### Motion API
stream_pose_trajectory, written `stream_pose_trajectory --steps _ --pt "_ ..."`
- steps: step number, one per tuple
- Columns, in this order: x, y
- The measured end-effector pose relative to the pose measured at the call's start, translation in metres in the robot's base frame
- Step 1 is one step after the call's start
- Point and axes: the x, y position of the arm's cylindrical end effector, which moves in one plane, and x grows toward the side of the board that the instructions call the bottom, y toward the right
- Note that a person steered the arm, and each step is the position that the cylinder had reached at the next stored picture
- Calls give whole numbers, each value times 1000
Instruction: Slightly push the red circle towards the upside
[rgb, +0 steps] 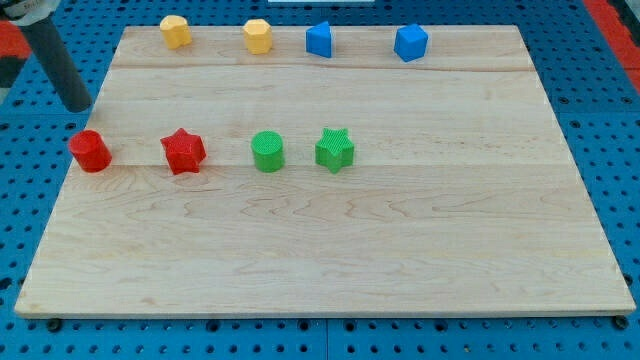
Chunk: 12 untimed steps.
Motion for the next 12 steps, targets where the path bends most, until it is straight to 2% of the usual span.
stream_pose_trajectory --steps 10,11,12 --pt "9 0" --pt "45 0" --pt "60 0"
